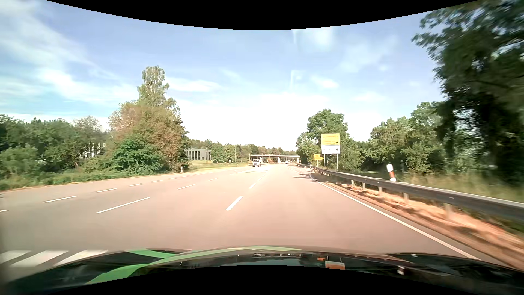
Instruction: Follow the waypoints while adhering to traffic rules and regulations
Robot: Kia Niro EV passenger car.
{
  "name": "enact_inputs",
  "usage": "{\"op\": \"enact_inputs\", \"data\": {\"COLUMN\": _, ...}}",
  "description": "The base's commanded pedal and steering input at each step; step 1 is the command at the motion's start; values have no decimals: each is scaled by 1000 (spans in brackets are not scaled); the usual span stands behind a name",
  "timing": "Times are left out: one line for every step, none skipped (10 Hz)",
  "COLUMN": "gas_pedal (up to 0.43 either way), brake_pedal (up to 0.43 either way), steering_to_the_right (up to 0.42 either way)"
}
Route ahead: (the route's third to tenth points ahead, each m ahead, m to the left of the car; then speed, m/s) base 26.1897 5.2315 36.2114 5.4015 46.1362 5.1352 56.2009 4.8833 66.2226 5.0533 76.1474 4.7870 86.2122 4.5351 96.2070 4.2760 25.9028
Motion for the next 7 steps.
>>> {"op": "enact_inputs", "data": {"gas_pedal": 311, "brake_pedal": 0, "steering_to_the_right": -1}}
{"op": "enact_inputs", "data": {"gas_pedal": 319, "brake_pedal": 0, "steering_to_the_right": -1}}
{"op": "enact_inputs", "data": {"gas_pedal": 331, "brake_pedal": 0, "steering_to_the_right": 0}}
{"op": "enact_inputs", "data": {"gas_pedal": 331, "brake_pedal": 0, "steering_to_the_right": -1}}
{"op": "enact_inputs", "data": {"gas_pedal": 331, "brake_pedal": 0, "steering_to_the_right": -1}}
{"op": "enact_inputs", "data": {"gas_pedal": 331, "brake_pedal": 0, "steering_to_the_right": -1}}
{"op": "enact_inputs", "data": {"gas_pedal": 280, "brake_pedal": 0, "steering_to_the_right": -1}}
